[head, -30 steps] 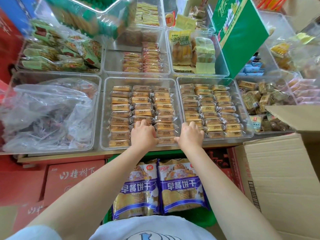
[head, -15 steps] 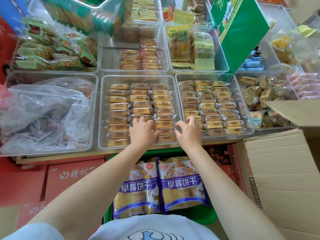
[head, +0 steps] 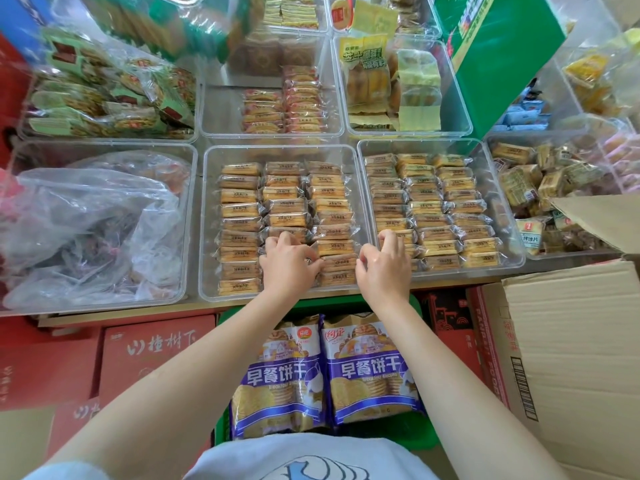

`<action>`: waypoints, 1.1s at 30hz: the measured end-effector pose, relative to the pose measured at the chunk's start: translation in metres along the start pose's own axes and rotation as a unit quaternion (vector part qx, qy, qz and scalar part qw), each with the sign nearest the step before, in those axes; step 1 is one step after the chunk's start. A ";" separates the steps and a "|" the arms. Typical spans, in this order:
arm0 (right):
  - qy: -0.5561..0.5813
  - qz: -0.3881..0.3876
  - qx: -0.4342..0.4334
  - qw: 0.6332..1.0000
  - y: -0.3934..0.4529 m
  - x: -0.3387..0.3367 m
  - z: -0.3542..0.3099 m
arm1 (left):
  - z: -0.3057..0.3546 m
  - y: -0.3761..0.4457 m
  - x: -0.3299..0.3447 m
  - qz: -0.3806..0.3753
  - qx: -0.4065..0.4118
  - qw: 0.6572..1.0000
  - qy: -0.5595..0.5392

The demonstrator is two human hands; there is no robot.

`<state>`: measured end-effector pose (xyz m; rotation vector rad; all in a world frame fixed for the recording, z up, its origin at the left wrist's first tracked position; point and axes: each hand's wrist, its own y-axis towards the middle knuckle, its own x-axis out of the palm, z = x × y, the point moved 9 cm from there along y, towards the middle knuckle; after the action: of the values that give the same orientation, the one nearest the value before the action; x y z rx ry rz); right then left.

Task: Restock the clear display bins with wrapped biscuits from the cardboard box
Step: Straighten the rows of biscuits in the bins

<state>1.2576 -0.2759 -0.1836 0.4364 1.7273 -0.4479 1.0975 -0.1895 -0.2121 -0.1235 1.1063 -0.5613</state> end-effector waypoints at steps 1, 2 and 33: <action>-0.006 0.006 -0.001 1.000 -0.001 0.000 0.000 | 0.000 0.000 0.000 0.000 -0.001 1.000 -0.001; -0.013 -0.001 -0.001 1.000 0.001 0.001 -0.001 | 0.001 0.001 0.000 -0.001 -0.005 1.000 0.000; -0.075 -0.017 -0.004 0.997 0.036 0.004 -0.011 | 0.006 0.021 -0.003 0.032 -0.023 0.998 0.055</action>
<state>1.2661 -0.2388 -0.1877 0.3592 1.5934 -0.4856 1.1090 -0.1708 -0.2145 -0.0979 1.2270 -0.4887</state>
